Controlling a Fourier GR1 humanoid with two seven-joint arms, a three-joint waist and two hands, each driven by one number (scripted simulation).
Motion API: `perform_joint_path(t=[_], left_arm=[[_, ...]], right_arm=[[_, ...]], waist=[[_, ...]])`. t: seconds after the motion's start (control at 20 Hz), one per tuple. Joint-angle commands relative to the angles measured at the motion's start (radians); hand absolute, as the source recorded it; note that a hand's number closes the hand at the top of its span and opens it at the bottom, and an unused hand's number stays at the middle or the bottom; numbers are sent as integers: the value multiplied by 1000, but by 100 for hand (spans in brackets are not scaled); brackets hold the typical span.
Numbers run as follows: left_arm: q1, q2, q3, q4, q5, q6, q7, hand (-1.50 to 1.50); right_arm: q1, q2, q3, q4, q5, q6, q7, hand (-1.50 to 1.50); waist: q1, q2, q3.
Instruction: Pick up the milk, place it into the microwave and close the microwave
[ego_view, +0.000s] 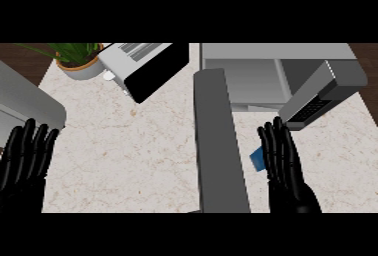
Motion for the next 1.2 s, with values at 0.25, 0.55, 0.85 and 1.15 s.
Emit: perform_joint_path(t=[0.25, 0.55, 0.85, 1.15], left_arm=[[136, -20, -25, -69, -22, -36, -71, -150], [232, -31, -33, -115, -9, -67, -89, -150], [210, -43, -14, -29, -11, -90, -155, -150], [212, -17, 11, -125, 16, -88, -62, -150]], right_arm=[[-57, 1, -87, 173, 83, -135, -88, -150], [-34, -9, -134, 158, 102, -154, -70, -150], [-28, 1, -134, 305, 31, -201, -194, -150], [23, -47, -288, 370, -62, -122, -309, -150]], waist=[[4, 1, 0], [3, 1, 0], [1, 1, 0], [0, 1, 1]])
